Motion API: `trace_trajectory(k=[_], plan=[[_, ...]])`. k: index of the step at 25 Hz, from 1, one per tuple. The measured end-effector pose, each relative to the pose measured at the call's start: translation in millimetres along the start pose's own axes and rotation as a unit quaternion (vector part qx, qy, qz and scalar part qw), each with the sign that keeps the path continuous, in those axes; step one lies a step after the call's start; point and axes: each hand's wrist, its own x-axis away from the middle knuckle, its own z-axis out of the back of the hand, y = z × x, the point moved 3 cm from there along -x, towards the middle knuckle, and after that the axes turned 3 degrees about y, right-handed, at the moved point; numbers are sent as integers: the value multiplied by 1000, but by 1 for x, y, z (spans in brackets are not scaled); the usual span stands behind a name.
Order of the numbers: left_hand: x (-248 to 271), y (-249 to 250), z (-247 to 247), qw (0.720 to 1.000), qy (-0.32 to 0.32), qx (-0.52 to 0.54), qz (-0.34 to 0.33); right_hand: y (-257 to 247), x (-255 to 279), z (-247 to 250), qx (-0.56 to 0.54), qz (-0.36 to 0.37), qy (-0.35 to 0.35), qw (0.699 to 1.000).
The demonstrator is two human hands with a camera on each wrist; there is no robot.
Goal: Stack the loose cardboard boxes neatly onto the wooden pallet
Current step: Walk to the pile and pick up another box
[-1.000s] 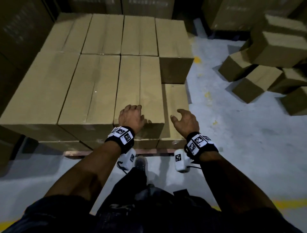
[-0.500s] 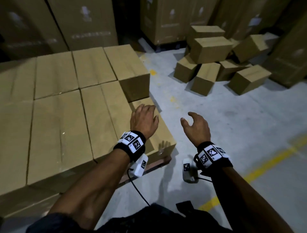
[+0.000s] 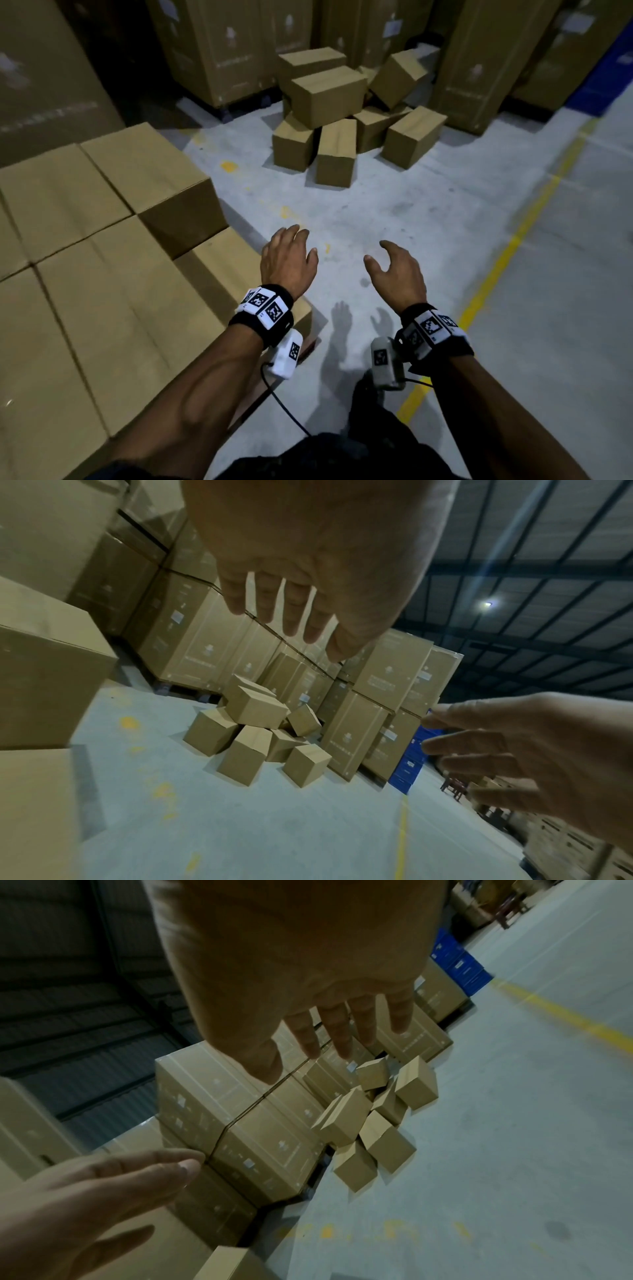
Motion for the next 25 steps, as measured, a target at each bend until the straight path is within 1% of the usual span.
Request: trace_trajectory(k=[4,6,11,13,16,19,22,25], plan=[[-76,42,-43,1000,-13,15,-2,42,-79,12,-12,-27,4,1000],[-127,69,-67,1000,-14,14,-1,61,-132,24,-13,-30,0,999],[-241,128,-91,1000,-8,22,18,79,-253,66,-25,-16,-10,1000],[-283,143,-96,999,0,26,26,81,-298,77,-27,-8,-8,1000],[-339,152,-114,999,-5,32,36,86,-357,78,-45,-10,-13,999],[-396,148,-143,998,-13,43,54,91,-417,62,-40,-27,-24,999],[-470,133,-174,996,-13,53,64,89,-499,36,-28,-21,-32,999],[-555,117,-188,995,-18,71,71,68,-591,14,-13,-9,-44,999]])
